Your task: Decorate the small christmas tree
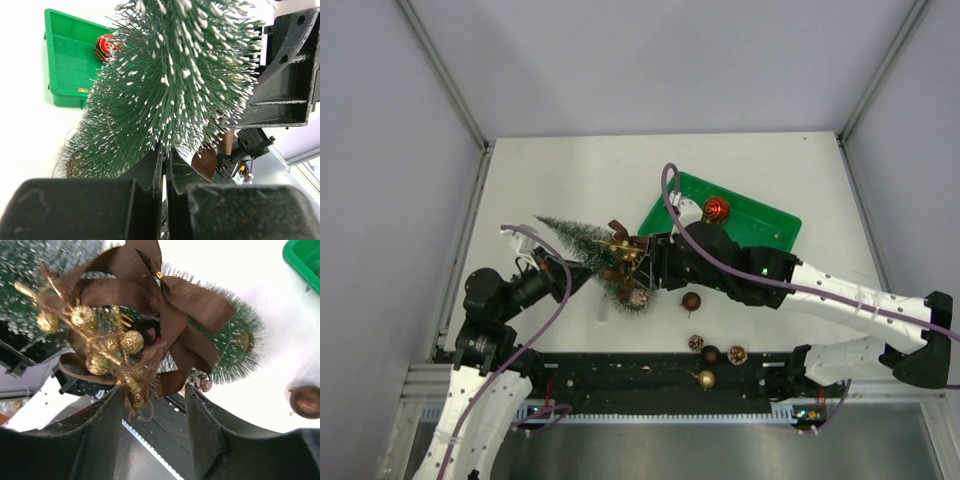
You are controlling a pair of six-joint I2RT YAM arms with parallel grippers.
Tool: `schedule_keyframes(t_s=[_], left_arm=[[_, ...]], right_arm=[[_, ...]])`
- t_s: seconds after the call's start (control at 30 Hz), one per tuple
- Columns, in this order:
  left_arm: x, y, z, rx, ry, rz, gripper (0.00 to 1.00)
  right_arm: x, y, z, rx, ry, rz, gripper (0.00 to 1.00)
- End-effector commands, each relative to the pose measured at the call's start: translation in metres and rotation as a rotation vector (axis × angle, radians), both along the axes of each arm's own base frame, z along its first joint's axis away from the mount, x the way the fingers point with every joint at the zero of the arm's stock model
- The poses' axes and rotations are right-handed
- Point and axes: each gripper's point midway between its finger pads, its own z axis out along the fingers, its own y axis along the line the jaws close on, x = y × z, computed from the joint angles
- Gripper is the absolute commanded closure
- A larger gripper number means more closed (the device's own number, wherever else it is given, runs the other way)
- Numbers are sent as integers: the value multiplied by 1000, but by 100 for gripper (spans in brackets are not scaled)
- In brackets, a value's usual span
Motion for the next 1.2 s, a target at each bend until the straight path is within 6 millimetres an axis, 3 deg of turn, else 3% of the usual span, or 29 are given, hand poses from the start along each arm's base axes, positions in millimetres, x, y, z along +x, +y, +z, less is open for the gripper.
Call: schedule_keyframes(t_s=[0.0, 0.1, 0.27, 0.4, 0.47, 0.63, 0.73, 1.03, 1.17], left_arm=[[-10, 4, 28, -12, -125, 0, 100], [-10, 6, 29, -9, -140, 11, 100], [-11, 6, 33, -11, -162, 13, 100], [-15, 4, 39, -14, -178, -11, 100], [-15, 4, 42, -11, -190, -9, 100], [-17, 6, 45, 0, -200, -3, 100], [-18, 7, 46, 6, -210, 2, 100], [-10, 5, 46, -35, -190, 12, 100], [-9, 3, 45, -39, -175, -1, 100]], right_arm=[[-10, -9, 5, 1, 1, 15, 47], [-14, -24, 13, -17, -12, 20, 44], [-22, -44, 54, 58, -76, 40, 44], [-13, -44, 72, 59, -145, 24, 44], [-5, -35, 75, 50, -186, 29, 44], [-5, 10, 54, 57, -164, 127, 44], [-14, 27, 38, 54, -135, 169, 44], [-32, 43, 33, 120, -104, 220, 45], [-32, 36, 35, 107, -109, 206, 45]])
